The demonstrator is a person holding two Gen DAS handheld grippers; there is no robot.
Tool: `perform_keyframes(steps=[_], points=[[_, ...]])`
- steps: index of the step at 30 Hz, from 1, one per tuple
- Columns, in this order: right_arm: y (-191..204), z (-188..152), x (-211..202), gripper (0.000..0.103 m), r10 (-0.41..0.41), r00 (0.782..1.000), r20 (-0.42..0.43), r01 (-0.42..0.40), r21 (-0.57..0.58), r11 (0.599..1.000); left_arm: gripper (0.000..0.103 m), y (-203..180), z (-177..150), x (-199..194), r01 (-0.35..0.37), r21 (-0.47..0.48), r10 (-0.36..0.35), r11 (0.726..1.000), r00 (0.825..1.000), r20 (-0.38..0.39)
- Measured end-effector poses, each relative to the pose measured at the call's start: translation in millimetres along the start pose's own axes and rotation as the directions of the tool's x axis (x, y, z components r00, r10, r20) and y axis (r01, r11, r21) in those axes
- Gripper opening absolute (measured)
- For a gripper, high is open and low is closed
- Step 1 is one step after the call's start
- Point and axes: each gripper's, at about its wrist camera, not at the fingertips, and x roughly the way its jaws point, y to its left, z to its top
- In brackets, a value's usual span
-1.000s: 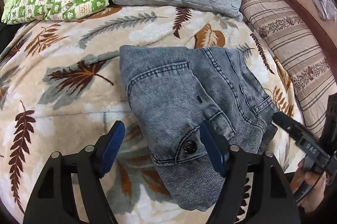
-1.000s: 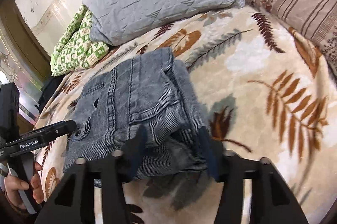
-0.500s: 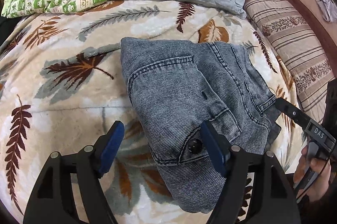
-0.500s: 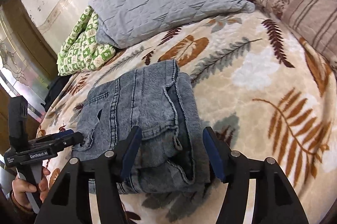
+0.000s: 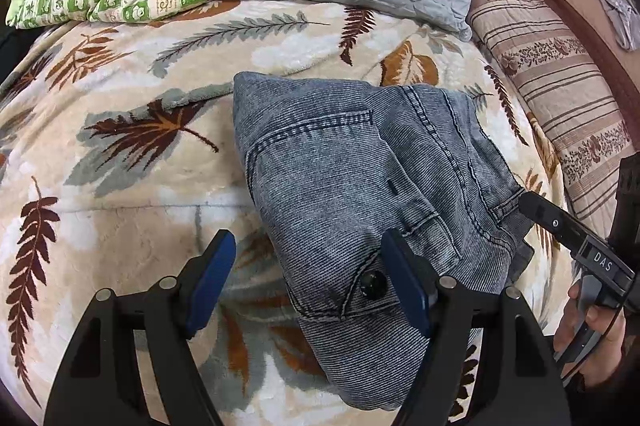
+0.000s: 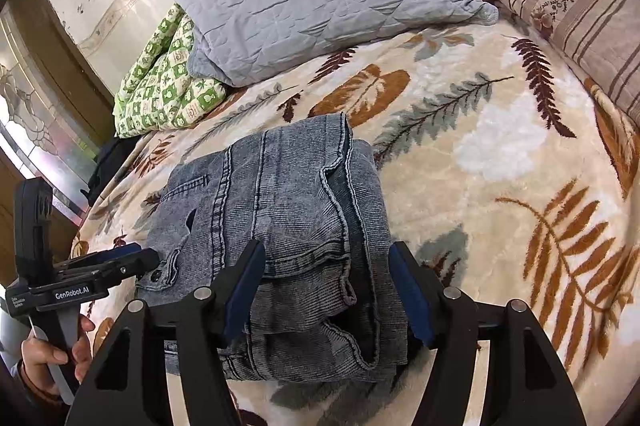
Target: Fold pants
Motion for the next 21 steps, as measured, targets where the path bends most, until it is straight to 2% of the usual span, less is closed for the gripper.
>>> perform_keyframes(steps=[10,14,16,17,19,20,21], points=[[-2.1,-5.3,-0.8,0.066,-0.008,1.000,-0.025,0.008,-0.007,1.000,0.076,2.8,-3.8,-1.0,0.028,-0.030,-0.028,0.999,1.000,0.003],[0.5,-7.7,0.6,0.066,0.011,0.999,-0.038,-0.011,-0.007,1.000,0.076,1.6,-6.5,-3.7,0.044,-0.037,-0.044,0.998,0.999,0.009],[3.4,-9.2,2.9,0.063,0.013,0.999,-0.044,-0.013,-0.015,1.000,0.076,-2.5,-7.3,-0.3,0.050,-0.030,-0.050,0.998,0.999,0.003],[5.1,-9.4,6.6,0.058,0.010,0.999,-0.053,-0.012,-0.021,1.000,0.076,-5.5,-7.3,2.0,0.048,-0.023,-0.048,0.999,0.999,-0.001],[8.1,-9.5,14.9,0.020,-0.006,0.998,-0.070,0.004,-0.027,1.000,0.074,-13.5,-8.2,3.8,0.048,-0.008,-0.048,0.999,0.999,-0.006],[8.8,-9.3,16.6,0.016,-0.027,0.997,-0.070,0.025,-0.028,0.999,0.069,-16.2,-9.0,2.4,0.041,0.002,-0.041,0.999,0.999,-0.002],[9.0,-9.4,15.6,0.012,-0.029,0.998,-0.063,0.028,-0.022,0.999,0.068,-20.1,-10.5,-1.1,0.029,0.018,-0.029,0.999,1.000,0.007]])
